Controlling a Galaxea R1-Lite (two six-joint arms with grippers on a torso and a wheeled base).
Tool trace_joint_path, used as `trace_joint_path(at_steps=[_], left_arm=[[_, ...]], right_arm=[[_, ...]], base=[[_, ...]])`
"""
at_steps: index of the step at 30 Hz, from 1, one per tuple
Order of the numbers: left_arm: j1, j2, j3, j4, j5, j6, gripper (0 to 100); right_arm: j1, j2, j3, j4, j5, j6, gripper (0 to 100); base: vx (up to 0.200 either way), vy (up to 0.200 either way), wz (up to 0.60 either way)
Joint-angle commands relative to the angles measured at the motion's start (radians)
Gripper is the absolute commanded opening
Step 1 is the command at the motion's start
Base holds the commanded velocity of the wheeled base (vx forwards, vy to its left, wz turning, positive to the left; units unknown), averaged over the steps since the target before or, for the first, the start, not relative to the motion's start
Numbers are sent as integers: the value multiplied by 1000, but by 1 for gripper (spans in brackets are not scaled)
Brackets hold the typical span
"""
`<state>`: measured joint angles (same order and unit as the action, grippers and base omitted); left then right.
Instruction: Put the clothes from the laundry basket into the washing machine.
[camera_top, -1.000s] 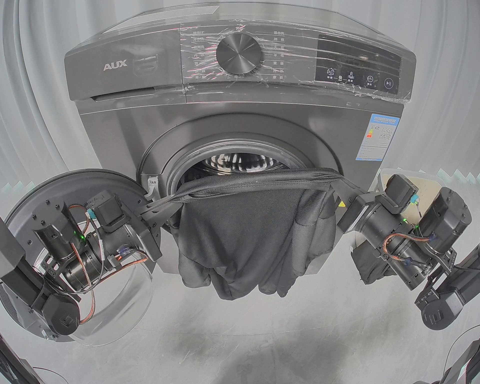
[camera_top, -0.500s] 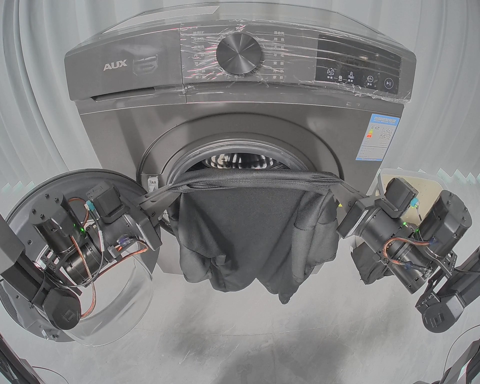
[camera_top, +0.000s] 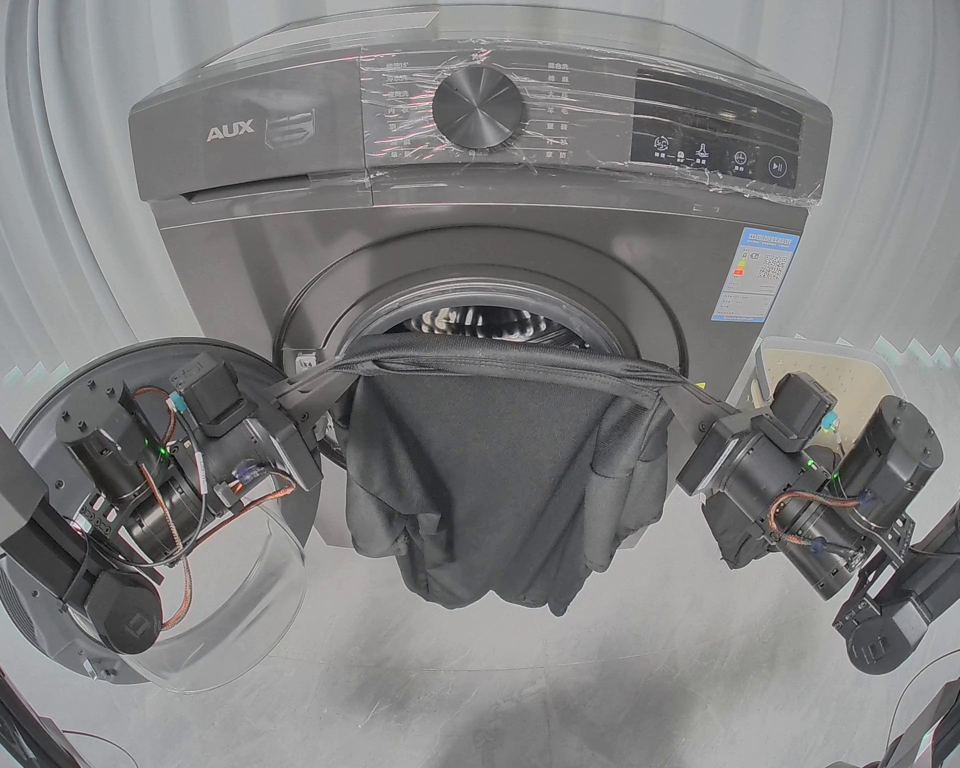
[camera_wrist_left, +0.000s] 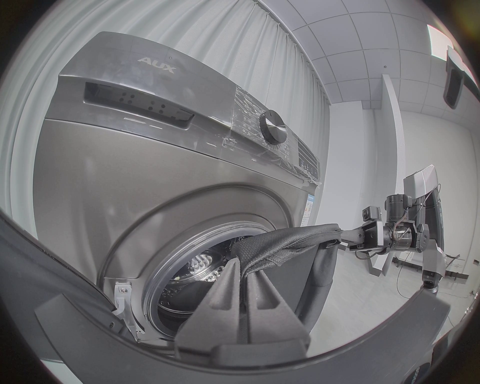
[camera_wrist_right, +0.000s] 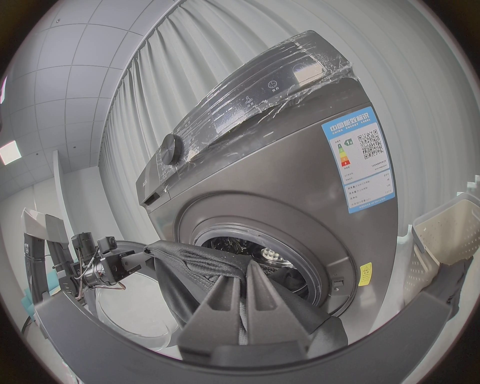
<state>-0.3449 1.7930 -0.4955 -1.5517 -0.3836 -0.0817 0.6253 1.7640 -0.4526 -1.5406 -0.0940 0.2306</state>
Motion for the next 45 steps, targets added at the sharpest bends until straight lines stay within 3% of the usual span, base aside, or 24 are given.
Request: trace_joint_path(at_steps=[1, 6, 8, 12, 13, 15, 17, 20, 25, 37, 40, 45], left_arm=[[-17, 0, 11, -1, -1, 3, 0], [-54, -7, 51, -1, 0, 37, 0], [-92, -9, 74, -1, 2, 63, 0], [-129, 2, 34, -1, 14, 60, 0], [-132, 2, 26, -1, 19, 60, 0], [-174, 11, -21, 1, 97, 56, 0], [-207, 16, -35, 1, 129, 54, 0], [-226, 29, -63, 1, 143, 51, 0], [-224, 49, -87, 1, 158, 51, 0], [-218, 54, -87, 1, 161, 51, 0], [-220, 54, -89, 1, 161, 51, 0], [-223, 55, -90, 1, 161, 51, 0]], right_arm=[[5, 8, 23, 1, 2, -2, 0], [42, 8, 100, 1, 5, -7, 0], [70, 9, 124, 1, 4, -5, 0], [86, 29, 129, 2, 0, -7, 0], [90, 32, 129, 1, 0, -7, 100], [117, 78, 156, 1, 2, -4, 100], [139, 110, 195, -1, 7, -2, 100], [201, 120, 241, -1, 16, 9, 100], [215, 126, 252, 1, 25, 4, 100], [180, 232, 164, -1, 22, 3, 100], [97, 327, 89, -1, 22, -11, 100], [33, 425, -18, -1, 42, -30, 100]], base=[[0, 0, 0], [0, 0, 0], [0, 0, 0], [0, 0, 0], [0, 0, 0], [0, 0, 0], [0, 0, 0], [0, 0, 0], [0, 0, 0], [0, 0, 0], [0, 0, 0], [0, 0, 0]])
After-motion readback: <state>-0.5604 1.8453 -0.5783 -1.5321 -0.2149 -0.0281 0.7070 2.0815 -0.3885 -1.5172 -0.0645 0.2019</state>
